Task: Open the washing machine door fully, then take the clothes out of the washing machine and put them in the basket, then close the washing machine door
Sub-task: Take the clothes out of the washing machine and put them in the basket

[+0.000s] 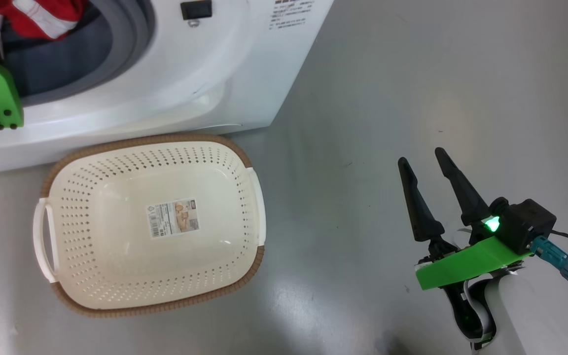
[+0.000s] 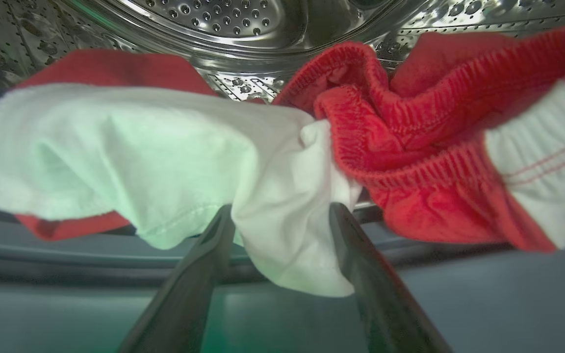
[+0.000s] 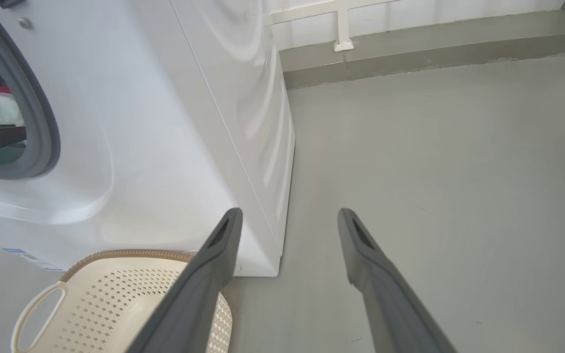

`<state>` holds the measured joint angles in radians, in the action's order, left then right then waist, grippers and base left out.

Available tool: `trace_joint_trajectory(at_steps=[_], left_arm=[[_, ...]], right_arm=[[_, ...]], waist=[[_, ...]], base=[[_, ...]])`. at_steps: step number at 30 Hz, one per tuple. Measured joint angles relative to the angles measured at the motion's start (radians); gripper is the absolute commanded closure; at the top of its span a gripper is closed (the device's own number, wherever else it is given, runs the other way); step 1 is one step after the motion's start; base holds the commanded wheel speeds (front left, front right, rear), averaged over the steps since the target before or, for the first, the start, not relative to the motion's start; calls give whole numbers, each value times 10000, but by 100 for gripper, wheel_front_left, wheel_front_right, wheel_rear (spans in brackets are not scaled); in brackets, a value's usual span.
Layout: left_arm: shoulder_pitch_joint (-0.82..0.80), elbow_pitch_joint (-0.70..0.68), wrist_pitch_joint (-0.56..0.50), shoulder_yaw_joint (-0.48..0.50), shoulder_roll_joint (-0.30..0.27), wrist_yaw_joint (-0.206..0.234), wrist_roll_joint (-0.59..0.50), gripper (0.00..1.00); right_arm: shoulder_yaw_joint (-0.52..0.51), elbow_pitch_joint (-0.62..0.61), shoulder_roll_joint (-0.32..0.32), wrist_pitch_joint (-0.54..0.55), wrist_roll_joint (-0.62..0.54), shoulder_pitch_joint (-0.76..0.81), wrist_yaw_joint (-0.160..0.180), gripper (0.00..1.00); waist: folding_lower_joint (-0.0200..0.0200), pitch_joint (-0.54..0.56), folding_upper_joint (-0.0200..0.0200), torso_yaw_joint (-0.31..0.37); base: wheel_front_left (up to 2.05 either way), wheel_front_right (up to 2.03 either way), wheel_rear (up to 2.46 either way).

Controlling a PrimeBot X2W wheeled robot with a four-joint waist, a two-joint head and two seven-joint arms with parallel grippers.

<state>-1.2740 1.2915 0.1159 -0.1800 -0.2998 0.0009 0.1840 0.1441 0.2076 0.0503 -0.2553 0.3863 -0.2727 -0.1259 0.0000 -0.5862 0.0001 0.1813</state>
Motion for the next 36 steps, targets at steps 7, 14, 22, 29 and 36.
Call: trace_joint_trajectory(at_steps=[7,14,22,29,36], left_arm=[[-3,52,196,-44,-6,-12,29,100],[30,65,1085,-21,207,-115,303,100],[1061,-1386,1338,328,389,-203,665,100],[3064,-3833,1363,876,610,-201,713,100],[4697,-5919,1365,1505,1034,-293,537,100]], right_arm=[[-13,0,2,0,0,-10,0,0],[-119,38,2,0,-2,-26,0,0],[-234,207,2,0,-8,-18,0,0],[-322,272,4,0,-84,138,0,0],[-476,374,4,0,-113,545,0,0]], waist=[[0,7,0,6],[0,246,0,-154],[0,773,0,-403],[0,1383,0,-617],[0,1957,0,-872]], base=[[0,0,0],[0,0,0],[0,0,0],[0,0,0],[0,0,0]])
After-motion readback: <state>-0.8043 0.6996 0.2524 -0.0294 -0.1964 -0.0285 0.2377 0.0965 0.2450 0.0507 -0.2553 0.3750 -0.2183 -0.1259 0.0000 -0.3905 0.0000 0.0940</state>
